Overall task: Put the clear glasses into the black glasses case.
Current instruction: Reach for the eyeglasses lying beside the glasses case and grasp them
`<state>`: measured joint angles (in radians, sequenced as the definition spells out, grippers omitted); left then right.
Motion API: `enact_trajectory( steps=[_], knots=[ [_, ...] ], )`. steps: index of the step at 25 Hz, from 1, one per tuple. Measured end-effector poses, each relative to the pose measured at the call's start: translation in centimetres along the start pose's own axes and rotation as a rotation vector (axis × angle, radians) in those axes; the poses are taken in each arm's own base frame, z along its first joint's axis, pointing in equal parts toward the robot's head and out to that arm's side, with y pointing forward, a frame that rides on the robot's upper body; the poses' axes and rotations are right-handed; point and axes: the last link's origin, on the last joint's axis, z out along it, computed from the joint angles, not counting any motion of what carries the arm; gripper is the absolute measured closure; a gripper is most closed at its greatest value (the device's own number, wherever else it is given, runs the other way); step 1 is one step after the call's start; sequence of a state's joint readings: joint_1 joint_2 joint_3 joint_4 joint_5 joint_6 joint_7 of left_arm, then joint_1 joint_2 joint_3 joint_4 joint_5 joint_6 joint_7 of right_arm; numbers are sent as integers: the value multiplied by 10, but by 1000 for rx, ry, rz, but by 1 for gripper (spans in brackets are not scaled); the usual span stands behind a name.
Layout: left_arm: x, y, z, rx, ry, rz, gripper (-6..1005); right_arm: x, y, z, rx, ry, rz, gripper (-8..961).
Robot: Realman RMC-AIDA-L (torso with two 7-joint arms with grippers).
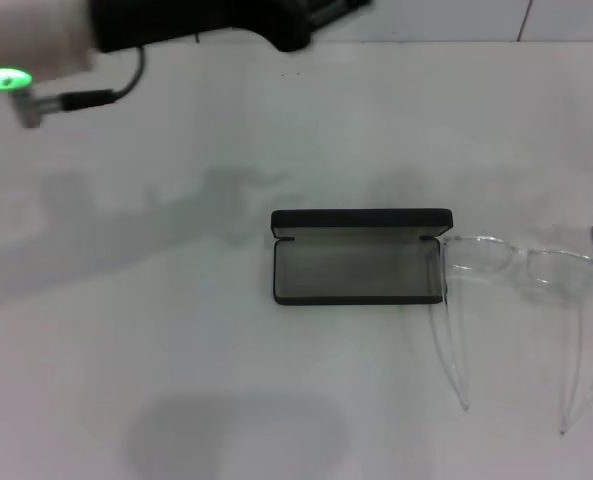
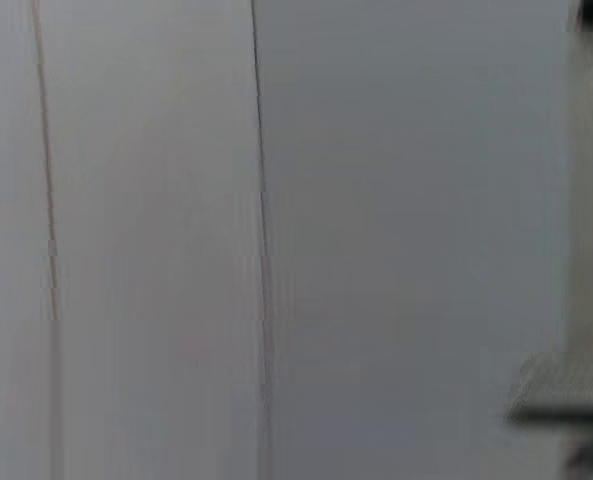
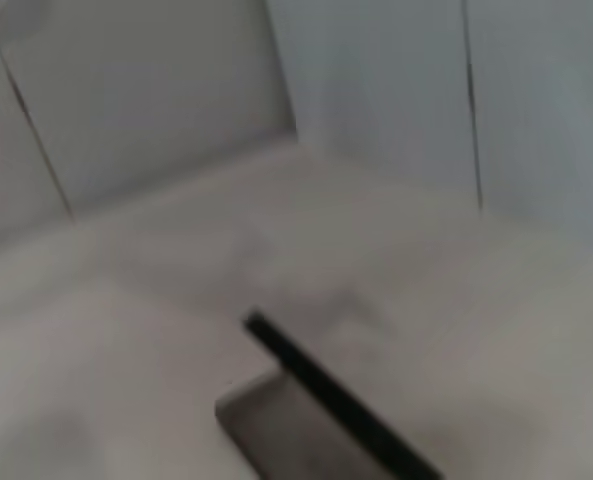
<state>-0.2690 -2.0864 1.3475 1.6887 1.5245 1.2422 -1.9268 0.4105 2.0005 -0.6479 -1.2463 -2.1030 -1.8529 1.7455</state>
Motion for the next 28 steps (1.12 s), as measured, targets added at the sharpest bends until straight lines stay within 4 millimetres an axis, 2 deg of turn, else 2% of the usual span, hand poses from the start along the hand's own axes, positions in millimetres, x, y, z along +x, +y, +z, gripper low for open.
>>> enact_trajectory(
  steps=[4, 7, 11, 14, 19, 21, 24, 28],
  knots=[
    [-13, -13, -46, -100, 191, -205, 703, -33, -3, 21, -34, 118, -40, 183],
    [-34, -22, -78, -139, 307, -317, 771, -56, -8, 36, -47, 219, -45, 184],
    [-66, -21, -109, -118, 398, -357, 849, -68, -12, 56, -27, 423, -62, 185],
    [-88, -15, -117, -73, 399, -367, 905, -67, -10, 74, -27, 545, -70, 185],
    [-105, -6, -110, -64, 374, -351, 904, -56, -5, 98, -41, 677, -99, 186],
    [-113, -2, -112, -53, 374, -380, 904, -58, -5, 108, -34, 694, -135, 186],
    [-117, -1, -114, -43, 376, -391, 904, -66, -4, 120, -9, 696, -184, 187],
    [-119, 0, -112, -42, 380, -389, 904, -73, -5, 123, 6, 690, -203, 187]
  ],
)
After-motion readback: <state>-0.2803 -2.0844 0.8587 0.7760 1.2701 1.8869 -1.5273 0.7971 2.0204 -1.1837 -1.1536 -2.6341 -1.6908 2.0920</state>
